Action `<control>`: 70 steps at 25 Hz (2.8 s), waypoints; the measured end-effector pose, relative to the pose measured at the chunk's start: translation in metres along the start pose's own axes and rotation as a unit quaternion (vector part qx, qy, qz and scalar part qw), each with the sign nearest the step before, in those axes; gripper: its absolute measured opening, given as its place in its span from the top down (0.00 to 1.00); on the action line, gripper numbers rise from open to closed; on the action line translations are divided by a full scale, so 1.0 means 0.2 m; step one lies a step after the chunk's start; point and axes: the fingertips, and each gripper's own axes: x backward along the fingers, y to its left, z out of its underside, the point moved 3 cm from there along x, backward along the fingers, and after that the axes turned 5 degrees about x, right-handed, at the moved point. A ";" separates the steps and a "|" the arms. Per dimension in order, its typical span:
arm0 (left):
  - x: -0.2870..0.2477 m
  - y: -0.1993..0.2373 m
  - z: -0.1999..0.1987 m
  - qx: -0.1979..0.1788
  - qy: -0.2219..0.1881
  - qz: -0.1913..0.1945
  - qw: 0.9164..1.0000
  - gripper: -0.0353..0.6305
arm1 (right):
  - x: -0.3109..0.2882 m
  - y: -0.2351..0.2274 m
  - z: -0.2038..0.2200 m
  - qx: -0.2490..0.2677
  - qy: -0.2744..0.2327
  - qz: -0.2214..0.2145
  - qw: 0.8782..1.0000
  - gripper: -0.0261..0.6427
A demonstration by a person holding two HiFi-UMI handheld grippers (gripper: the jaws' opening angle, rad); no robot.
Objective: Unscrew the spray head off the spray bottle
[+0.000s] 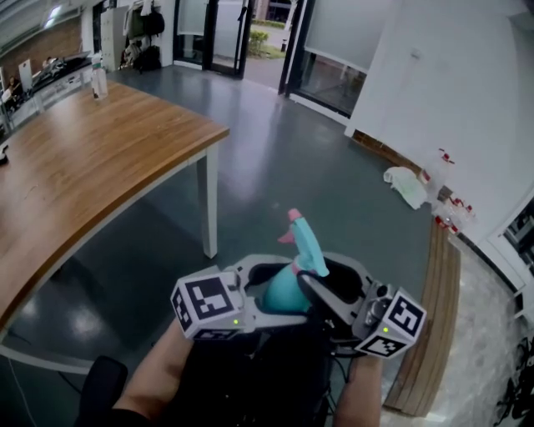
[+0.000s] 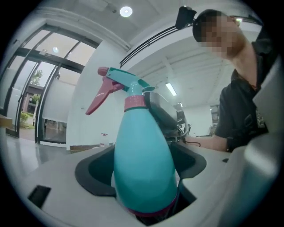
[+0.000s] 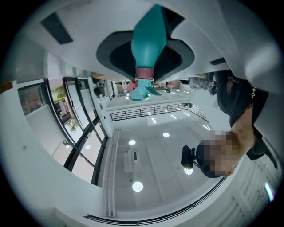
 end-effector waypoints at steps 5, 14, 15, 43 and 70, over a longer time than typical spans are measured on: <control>0.01 -0.02 0.01 0.002 -0.001 0.022 1.000 0.35 | 0.00 0.01 0.01 -0.005 -0.006 -0.039 0.999 0.75; 0.03 0.25 0.00 -0.018 0.002 -0.172 0.985 0.35 | 0.00 -0.11 0.01 0.000 -0.007 0.101 0.995 0.68; 0.04 0.28 0.00 -0.029 0.010 -0.205 0.978 0.35 | -0.01 -0.13 0.01 0.002 -0.006 0.119 0.993 0.68; 0.01 0.13 0.10 -0.052 0.026 -0.103 0.993 0.35 | -0.04 -0.08 0.11 0.033 0.033 0.027 0.999 0.75; 0.01 0.26 0.17 -0.060 0.049 -0.294 0.953 0.35 | -0.11 -0.13 0.19 0.015 0.057 0.213 0.975 0.65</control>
